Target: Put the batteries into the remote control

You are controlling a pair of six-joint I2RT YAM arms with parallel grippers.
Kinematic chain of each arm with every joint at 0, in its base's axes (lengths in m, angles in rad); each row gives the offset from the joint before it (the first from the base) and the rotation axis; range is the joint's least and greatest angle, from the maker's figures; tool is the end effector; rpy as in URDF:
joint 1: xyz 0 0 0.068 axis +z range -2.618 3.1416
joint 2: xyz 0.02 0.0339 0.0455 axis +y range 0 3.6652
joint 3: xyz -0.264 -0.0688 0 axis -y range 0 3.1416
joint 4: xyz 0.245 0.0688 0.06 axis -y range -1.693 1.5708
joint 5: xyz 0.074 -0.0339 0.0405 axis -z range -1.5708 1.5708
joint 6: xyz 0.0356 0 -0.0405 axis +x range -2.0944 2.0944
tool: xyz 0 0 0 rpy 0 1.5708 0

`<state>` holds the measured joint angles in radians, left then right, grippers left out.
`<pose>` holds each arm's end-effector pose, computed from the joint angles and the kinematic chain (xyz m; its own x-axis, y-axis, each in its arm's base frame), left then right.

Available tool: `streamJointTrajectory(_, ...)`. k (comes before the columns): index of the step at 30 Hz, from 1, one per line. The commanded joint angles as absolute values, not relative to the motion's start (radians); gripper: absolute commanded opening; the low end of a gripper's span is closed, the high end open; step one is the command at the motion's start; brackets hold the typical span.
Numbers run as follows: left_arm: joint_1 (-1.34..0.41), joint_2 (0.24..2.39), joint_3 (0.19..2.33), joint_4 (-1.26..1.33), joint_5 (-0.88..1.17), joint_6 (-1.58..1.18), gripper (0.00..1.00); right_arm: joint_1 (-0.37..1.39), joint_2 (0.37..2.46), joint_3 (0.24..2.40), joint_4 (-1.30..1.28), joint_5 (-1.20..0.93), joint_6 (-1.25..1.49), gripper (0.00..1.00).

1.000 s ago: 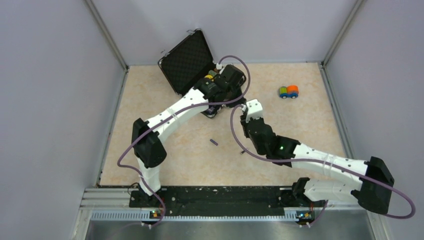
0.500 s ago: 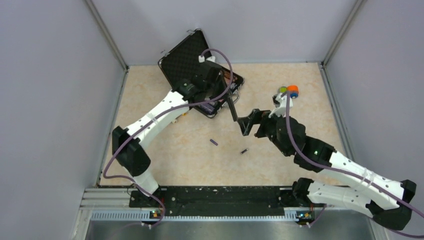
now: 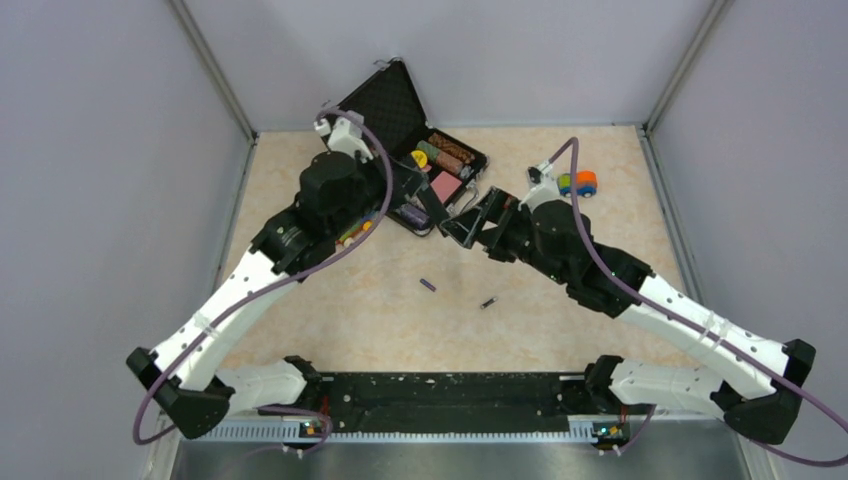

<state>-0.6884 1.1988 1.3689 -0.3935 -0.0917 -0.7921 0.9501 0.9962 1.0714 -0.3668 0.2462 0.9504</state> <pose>0.2045 -0.1640 0.4358 -0.5214 -0.4889 -0.6993 0.2741 0.6802 -0.6799 0.1352 0.1741 0.3821 -0.6287 0.4775 -0.6138 -0.2437 0.6286 0.7386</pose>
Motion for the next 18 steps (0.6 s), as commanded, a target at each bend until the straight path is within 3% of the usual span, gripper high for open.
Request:
streamJointTrajectory(1,-0.680,1.056,1.296,-0.291,-0.156,-0.888,0.00,0.936,1.046,1.164,-0.243,0.115,1.062,0.99)
streamJointTrajectory(7,-0.677,0.930,1.221,-0.290,-0.215,-1.041,0.00,0.934,1.073,1.066,0.039,0.024,1.216,0.99)
streamJointTrajectory(11,-0.675,0.890,1.188,-0.276,-0.210,-1.113,0.00,0.932,1.125,1.054,0.116,-0.044,1.304,0.94)
streamJointTrajectory(18,-0.675,0.861,1.116,-0.221,-0.198,-1.156,0.00,0.932,1.141,0.995,0.334,-0.084,1.418,0.69)
